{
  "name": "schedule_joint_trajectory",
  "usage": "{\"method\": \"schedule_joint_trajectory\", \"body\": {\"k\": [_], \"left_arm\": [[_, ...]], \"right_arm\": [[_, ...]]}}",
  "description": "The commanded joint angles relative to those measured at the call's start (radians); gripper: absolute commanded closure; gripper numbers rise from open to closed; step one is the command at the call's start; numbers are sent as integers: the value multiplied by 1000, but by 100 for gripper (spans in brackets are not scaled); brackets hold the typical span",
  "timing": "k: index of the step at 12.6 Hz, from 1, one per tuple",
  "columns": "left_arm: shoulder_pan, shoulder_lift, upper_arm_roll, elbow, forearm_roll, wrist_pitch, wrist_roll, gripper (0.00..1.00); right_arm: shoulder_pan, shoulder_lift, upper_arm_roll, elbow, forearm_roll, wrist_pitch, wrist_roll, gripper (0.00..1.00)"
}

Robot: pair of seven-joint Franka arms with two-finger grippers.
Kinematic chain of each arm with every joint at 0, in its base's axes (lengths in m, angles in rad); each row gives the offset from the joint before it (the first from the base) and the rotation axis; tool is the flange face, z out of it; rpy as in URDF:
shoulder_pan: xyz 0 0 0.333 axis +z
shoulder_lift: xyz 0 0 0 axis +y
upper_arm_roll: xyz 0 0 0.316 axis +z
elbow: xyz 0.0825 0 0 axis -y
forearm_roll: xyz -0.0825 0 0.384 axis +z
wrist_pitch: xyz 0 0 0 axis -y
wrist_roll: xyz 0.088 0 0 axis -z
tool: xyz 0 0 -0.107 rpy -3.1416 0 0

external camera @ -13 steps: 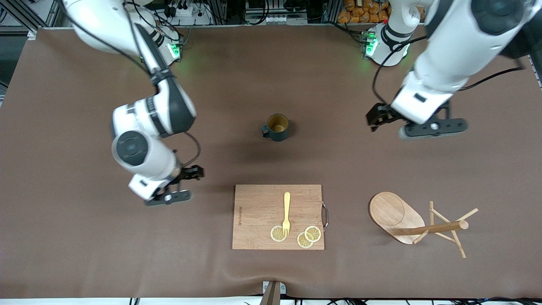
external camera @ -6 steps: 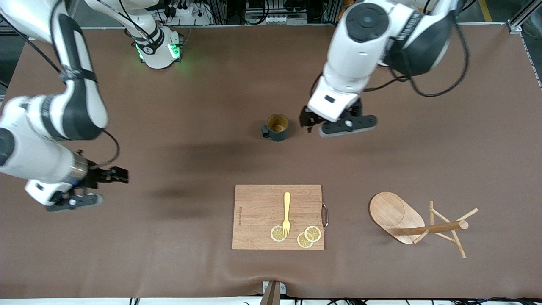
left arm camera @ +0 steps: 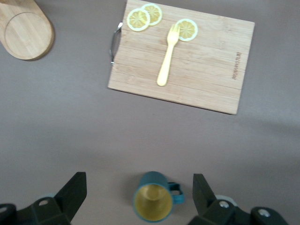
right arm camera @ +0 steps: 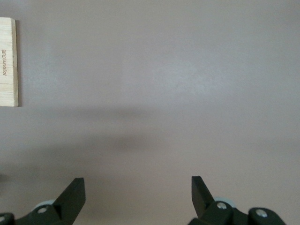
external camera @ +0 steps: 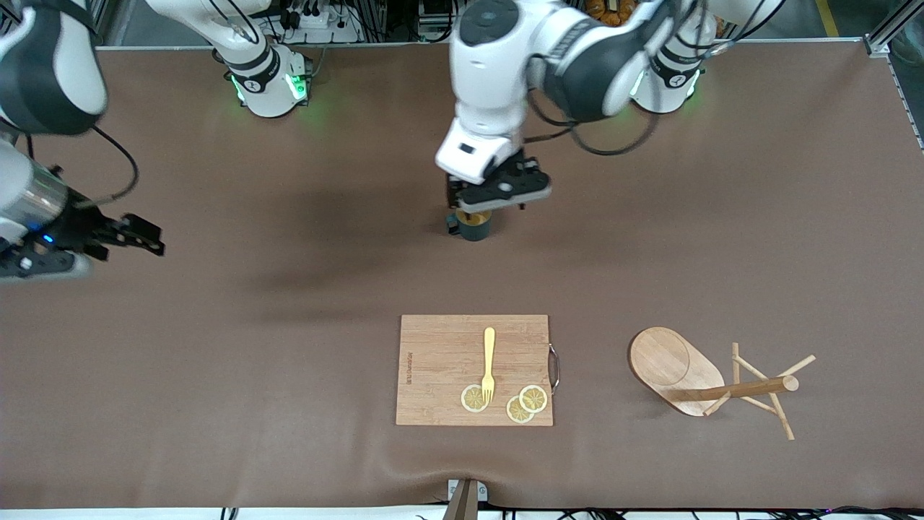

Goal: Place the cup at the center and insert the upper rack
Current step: 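Open the right gripper and withdraw while the left gripper reaches the mug, then lower the left gripper beside the mug handle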

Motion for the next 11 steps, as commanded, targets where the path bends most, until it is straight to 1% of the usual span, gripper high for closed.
{"method": "schedule_joint_trajectory", "body": {"k": [1, 2, 4, 6, 9, 10, 11], "left_arm": [[-96, 99, 19, 80, 110, 20, -161, 0], [-120, 120, 17, 85, 168, 26, -219, 0], [-168, 146, 19, 85, 254, 46, -307, 0], [-193, 166, 16, 87, 334, 64, -410, 0], [-226, 194, 17, 85, 411, 63, -424, 0], [-255, 203, 17, 81, 461, 61, -442, 0], [-263, 217, 16, 79, 516, 61, -497, 0]], "right_arm": [[-37, -64, 12, 31, -2, -106, 44, 0], [-57, -69, 12, 41, -1, -114, 44, 0], [-63, -66, 0, 61, 2, -114, 49, 0], [-66, -35, -13, 107, -1, -140, 44, 0], [-65, -32, -13, 135, 5, -157, 47, 0], [-65, -32, -13, 135, 5, -157, 47, 0], [-66, -32, -13, 135, 5, -157, 46, 0]]}}
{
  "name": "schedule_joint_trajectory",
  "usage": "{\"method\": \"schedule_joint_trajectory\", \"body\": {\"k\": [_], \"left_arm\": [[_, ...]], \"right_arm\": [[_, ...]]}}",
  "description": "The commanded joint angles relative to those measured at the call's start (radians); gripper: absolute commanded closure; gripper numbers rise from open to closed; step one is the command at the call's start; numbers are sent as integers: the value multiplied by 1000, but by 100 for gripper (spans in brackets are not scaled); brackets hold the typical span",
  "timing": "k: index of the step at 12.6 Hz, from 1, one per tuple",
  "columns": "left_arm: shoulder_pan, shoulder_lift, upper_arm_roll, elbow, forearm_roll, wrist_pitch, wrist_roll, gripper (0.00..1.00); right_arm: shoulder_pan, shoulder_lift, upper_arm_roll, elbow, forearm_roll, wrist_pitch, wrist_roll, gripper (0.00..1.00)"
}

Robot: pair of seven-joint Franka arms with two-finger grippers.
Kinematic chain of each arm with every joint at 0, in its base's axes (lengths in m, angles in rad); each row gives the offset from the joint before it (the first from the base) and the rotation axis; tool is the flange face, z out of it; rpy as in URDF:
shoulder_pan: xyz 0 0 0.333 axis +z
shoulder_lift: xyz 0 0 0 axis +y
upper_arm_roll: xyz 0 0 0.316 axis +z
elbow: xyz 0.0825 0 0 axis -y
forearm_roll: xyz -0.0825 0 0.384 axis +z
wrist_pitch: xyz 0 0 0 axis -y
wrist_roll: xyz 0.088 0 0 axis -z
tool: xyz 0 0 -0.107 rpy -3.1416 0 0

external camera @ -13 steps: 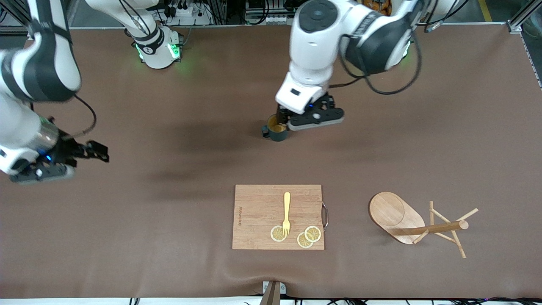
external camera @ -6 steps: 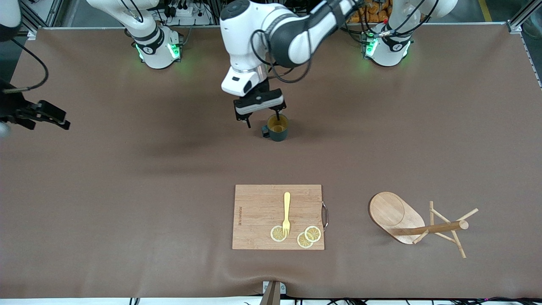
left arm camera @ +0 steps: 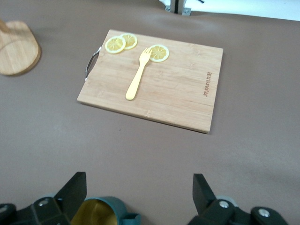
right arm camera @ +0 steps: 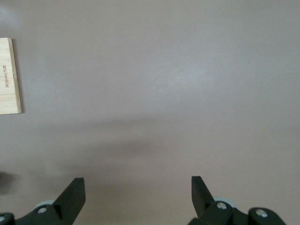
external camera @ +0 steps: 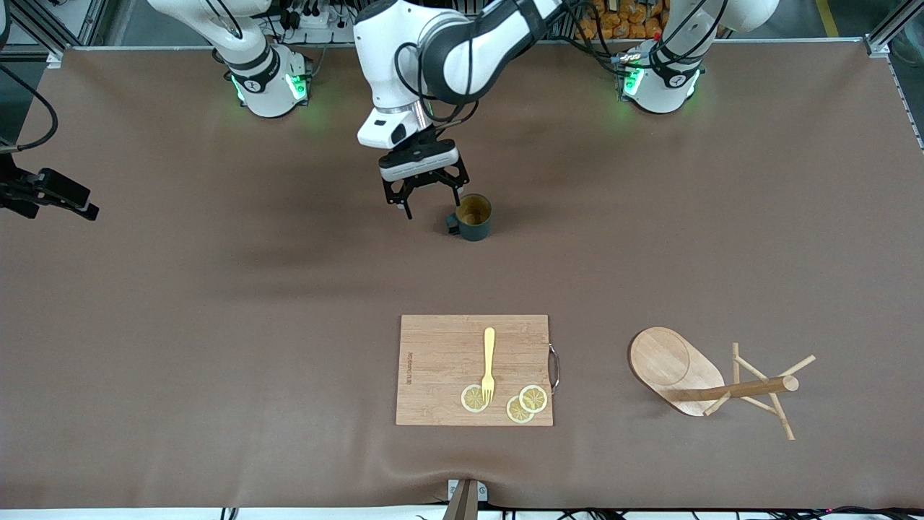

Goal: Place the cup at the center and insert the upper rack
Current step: 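Lower the left gripper beside the mug handle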

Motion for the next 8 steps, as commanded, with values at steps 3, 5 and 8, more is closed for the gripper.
{"method": "schedule_joint_trajectory", "body": {"k": [3, 5, 8], "left_arm": [[-84, 90, 11, 20, 179, 3, -261, 0], [-111, 126, 11, 17, 237, 1, -396, 0], [-150, 172, 11, 10, 299, -20, -525, 0]], "right_arm": [[-10, 17, 9, 35, 6, -21, 7, 0], [-10, 17, 9, 37, 6, -21, 6, 0], [-11, 17, 9, 38, -2, -19, 4, 0]]}}
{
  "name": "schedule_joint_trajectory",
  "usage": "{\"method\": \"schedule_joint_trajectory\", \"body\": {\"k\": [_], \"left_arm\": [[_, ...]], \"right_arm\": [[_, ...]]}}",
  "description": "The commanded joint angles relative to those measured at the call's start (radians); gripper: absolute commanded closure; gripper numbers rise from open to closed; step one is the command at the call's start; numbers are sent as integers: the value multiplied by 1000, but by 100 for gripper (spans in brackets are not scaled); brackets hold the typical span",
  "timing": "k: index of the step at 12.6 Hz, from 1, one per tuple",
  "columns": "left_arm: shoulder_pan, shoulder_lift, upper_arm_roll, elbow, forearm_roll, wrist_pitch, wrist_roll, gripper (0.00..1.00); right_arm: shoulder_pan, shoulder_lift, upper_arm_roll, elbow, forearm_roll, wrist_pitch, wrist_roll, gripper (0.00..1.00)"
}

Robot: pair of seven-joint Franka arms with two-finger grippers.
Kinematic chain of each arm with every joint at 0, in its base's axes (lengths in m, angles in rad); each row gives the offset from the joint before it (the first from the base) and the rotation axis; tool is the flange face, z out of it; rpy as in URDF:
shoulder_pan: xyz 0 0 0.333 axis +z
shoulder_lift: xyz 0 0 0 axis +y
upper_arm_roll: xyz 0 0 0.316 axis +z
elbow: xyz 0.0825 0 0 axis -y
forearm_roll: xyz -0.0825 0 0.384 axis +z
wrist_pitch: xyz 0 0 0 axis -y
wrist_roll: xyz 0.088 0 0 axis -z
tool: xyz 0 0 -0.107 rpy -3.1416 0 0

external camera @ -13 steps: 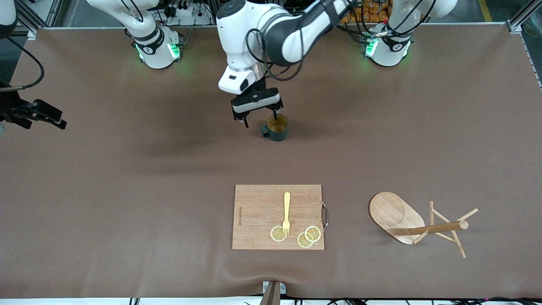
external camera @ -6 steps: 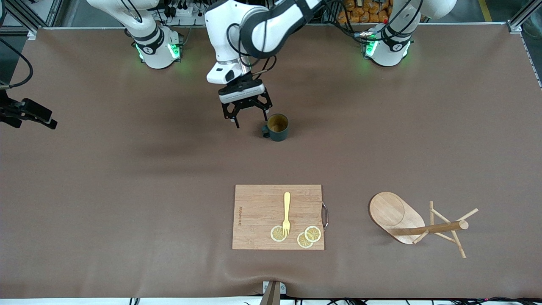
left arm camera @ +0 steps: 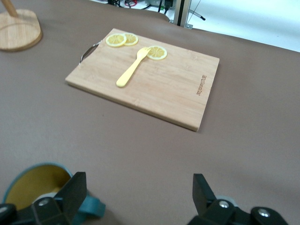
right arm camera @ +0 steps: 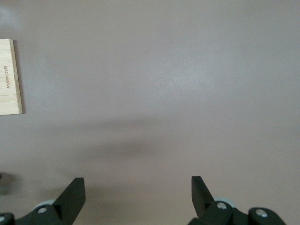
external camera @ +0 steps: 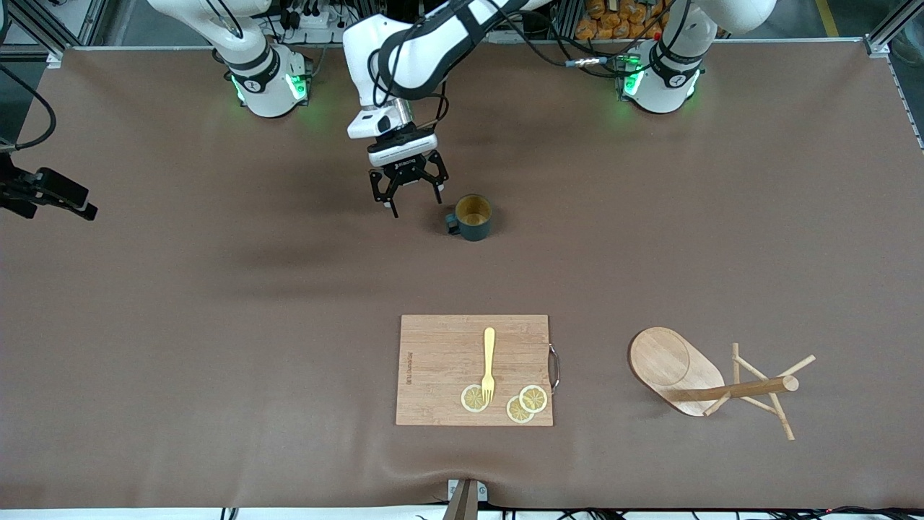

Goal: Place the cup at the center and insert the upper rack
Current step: 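Lower the left gripper beside the mug handle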

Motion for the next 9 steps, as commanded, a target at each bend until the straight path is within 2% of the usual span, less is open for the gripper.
{"method": "schedule_joint_trajectory", "body": {"k": [1, 3, 5, 7, 9], "left_arm": [[-39, 47, 10, 12, 91, -17, -101, 0], [-68, 71, 10, 10, 155, -28, -145, 0], [-110, 110, 12, 10, 186, -95, -165, 0], [-124, 137, 10, 6, 264, -126, -312, 0], [-141, 153, 10, 3, 277, -170, -339, 0]], "right_arm": [[-13, 15, 8, 38, -3, -18, 5, 0], [-34, 15, 5, 42, -9, -18, 5, 0], [-63, 15, 5, 41, -9, -21, 5, 0], [-79, 17, 6, 41, -5, -18, 5, 0], [-73, 53, 9, 64, 7, -7, 6, 0]]}}
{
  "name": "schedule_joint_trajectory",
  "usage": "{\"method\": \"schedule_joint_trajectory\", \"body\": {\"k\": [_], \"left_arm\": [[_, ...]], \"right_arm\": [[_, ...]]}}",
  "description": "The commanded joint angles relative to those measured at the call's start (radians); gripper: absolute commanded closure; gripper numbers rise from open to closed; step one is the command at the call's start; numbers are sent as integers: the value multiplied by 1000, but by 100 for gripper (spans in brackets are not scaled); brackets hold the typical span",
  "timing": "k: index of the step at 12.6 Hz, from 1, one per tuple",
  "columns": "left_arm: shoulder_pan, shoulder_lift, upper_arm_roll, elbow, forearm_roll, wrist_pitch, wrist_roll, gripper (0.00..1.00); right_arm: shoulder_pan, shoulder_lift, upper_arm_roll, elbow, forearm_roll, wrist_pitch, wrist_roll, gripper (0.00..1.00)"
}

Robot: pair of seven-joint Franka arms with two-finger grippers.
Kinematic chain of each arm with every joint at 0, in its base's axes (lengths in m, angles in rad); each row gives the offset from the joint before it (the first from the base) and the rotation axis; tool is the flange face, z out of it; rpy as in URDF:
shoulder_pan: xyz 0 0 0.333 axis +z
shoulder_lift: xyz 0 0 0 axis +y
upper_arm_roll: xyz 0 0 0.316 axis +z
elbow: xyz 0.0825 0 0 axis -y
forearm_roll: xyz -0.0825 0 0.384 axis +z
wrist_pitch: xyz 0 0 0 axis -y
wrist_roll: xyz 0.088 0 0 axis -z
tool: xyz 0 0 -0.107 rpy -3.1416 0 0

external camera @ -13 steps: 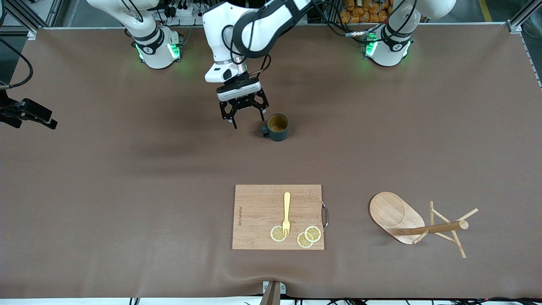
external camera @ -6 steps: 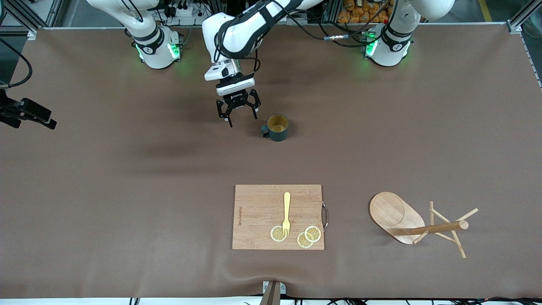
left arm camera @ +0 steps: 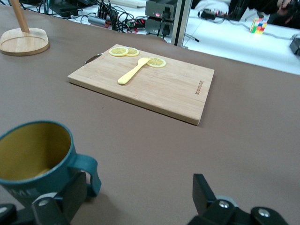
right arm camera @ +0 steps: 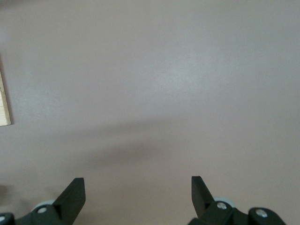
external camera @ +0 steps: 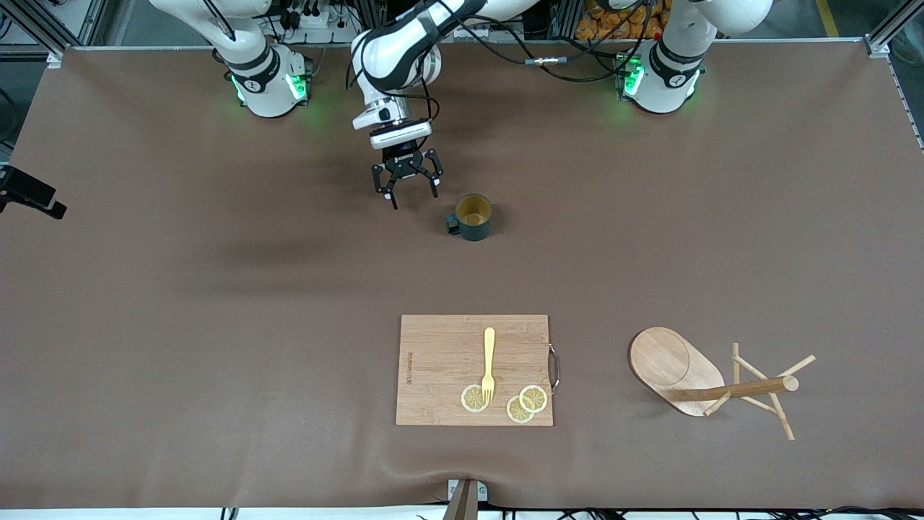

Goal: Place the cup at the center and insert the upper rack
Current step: 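Lower the left gripper beside the mug handle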

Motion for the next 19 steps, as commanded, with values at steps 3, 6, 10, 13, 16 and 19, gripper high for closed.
{"method": "schedule_joint_trajectory", "body": {"k": [3, 6, 10, 13, 16, 19], "left_arm": [[-30, 51, 9, 9, 35, -90, -46, 0], [-43, 91, 9, 10, 82, -94, -101, 0], [-49, 137, 9, 10, 165, -124, -109, 0], [-61, 169, 11, 10, 179, -143, -112, 0], [-64, 183, 11, 12, 206, -156, -141, 0], [-63, 186, 12, 12, 222, -155, -129, 0]], "right_arm": [[29, 65, 21, 125, 4, 40, 8, 0], [16, 66, 18, 127, 7, 62, 5, 0], [33, 66, 19, 127, 1, 56, 11, 0], [24, 66, 19, 125, -1, 56, 5, 0], [16, 72, 18, 124, 1, 59, 5, 0], [25, 72, 18, 124, 11, 53, 21, 0]]}}
